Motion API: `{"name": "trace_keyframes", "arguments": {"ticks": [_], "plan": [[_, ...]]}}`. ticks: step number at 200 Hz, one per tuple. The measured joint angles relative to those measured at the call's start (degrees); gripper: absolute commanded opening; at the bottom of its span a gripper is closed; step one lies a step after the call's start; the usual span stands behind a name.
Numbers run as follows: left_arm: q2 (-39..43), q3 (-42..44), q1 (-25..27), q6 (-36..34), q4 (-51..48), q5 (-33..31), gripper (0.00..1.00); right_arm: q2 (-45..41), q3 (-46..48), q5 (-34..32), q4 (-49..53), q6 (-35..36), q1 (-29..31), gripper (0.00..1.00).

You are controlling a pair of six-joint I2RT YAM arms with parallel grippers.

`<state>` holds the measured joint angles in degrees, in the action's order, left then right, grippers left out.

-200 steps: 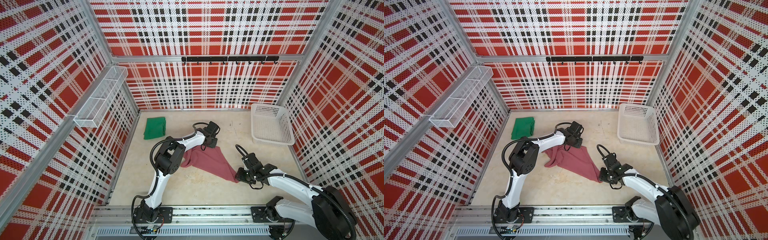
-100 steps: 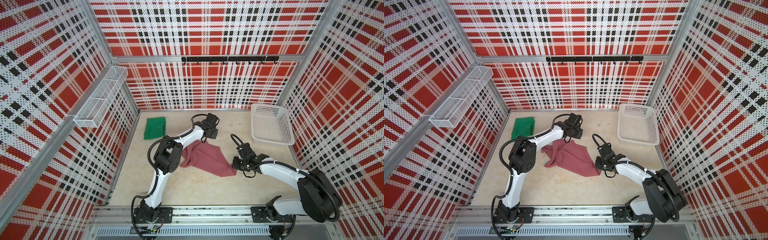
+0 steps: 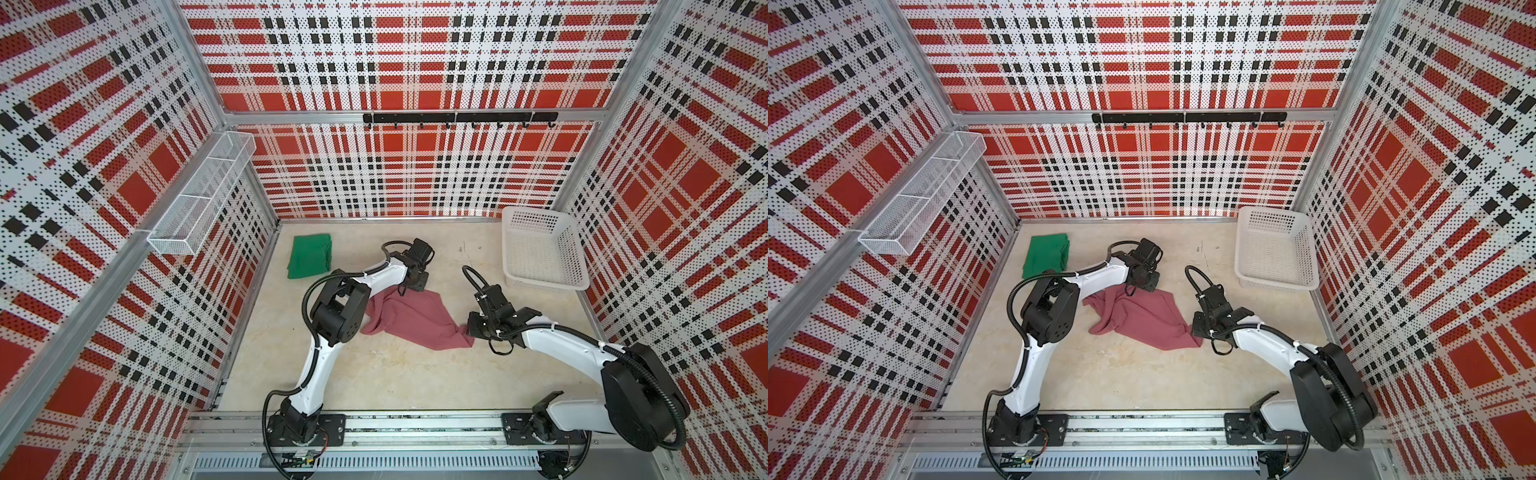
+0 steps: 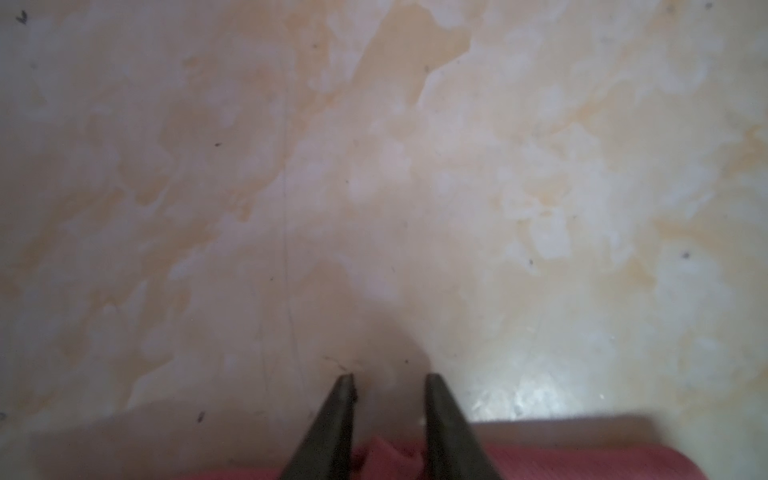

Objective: Fold and stack the tank tops

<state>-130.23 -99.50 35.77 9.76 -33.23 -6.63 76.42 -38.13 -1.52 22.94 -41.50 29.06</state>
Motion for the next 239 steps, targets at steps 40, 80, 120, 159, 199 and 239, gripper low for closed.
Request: {"name": "trace_keyframes", "arguments": {"ticks": [40,80,120,159,199,239], "plan": [[-0.5,-2.7,-0.2,-0.3,-1.9,0.3,0.00,0.0,-0.2,-0.3,0.0,1.2,-1.1,0.00],[-3.7,-18.5,-1.6,-2.8,-3.6,3.7,0.00,1.0,-3.6,0.7,-2.0,4.3,-5.6,0.00],[-2.3,-32.7,-6.4,-5.7,-2.3,6.9,0.00,3.6,-14.9,2.1,-4.8,8.9,-8.7,0.00],[20.6,-5.7,-7.6,-8.1,6.5,6.1,0.00,2.5,-18.6,2.3,-7.0,12.5,-9.2,0.00],[54.8,38.0,5.5,-3.9,20.5,3.5,0.00,-3.0,-13.5,2.4,-6.2,13.7,-9.9,0.00],[69.1,64.1,15.9,9.4,20.8,3.0,0.60,-5.7,-8.2,2.6,-4.5,13.8,-10.3,0.00]]}}
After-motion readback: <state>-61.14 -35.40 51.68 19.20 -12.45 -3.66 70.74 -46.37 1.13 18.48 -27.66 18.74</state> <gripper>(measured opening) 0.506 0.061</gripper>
